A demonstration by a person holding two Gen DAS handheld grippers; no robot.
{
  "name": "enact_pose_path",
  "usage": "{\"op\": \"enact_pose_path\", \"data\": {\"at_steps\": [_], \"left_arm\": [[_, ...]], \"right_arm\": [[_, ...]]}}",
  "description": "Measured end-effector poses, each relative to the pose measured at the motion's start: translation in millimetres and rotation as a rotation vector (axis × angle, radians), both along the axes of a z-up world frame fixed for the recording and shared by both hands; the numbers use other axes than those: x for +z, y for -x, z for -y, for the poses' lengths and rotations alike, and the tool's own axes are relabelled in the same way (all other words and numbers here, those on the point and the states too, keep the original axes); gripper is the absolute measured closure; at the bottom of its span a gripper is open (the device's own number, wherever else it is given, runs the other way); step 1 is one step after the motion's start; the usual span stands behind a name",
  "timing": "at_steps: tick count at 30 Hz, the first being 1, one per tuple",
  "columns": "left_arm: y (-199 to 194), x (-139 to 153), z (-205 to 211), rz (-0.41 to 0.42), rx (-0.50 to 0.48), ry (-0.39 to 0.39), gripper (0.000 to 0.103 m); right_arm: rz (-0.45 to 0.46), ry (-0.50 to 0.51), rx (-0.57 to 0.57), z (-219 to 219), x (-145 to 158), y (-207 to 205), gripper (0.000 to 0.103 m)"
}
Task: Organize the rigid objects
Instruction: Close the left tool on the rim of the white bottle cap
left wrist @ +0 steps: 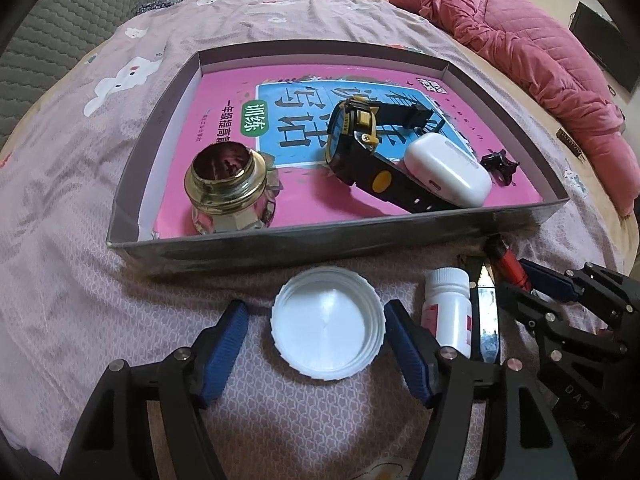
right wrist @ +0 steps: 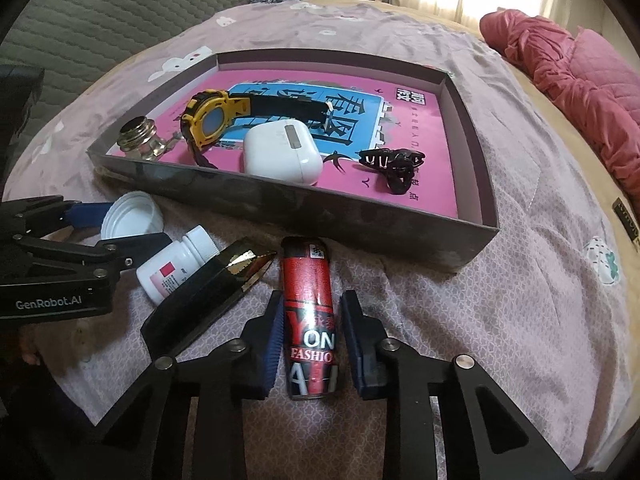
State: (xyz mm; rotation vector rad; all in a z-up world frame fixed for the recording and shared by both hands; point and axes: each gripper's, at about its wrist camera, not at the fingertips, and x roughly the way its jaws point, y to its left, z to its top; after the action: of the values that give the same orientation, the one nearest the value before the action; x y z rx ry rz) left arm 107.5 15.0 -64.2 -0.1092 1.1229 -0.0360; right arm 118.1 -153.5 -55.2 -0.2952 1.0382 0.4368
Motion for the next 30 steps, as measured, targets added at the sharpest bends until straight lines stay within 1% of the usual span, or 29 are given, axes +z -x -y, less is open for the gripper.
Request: {"op": "enact_pose_path", "data": {"at_steps": [8,10,13,15,16,27,30], "left_arm": [[1,0,0,0.004,-0.006,-0.004,0.034],[2,1,-1,0.006,-0.006,-0.007,0.035],[1,2,-3,0.011,0.004,-0.006,0.041],[1,2,-5,0.014,0.01,-0.005,0.052],[1,3,-6,0.016,0.012,-0.007,0.053],[5,9,-12,0.031,0.026,0.046,0.053],[7,13,-12,0.04,0.025,0.048,0.053]], "right_arm": [[-0.021,-0.021,-0.005,4,1,-2,0.078],[-0.025,-0.025,-0.003,5,1,-2,0.078],[-0.026,-0.024,0.001,5,2,-2,0.079],[-0.026,-0.026,0.002,6,2,-2,0.079],[-0.026,-0.027,0.003,7,2,-2,0.079],[-0.027,-0.041,0.007,8,5,-1,0.08],[-0.024,-0.044,0.009,8,6,-1,0.08]]}}
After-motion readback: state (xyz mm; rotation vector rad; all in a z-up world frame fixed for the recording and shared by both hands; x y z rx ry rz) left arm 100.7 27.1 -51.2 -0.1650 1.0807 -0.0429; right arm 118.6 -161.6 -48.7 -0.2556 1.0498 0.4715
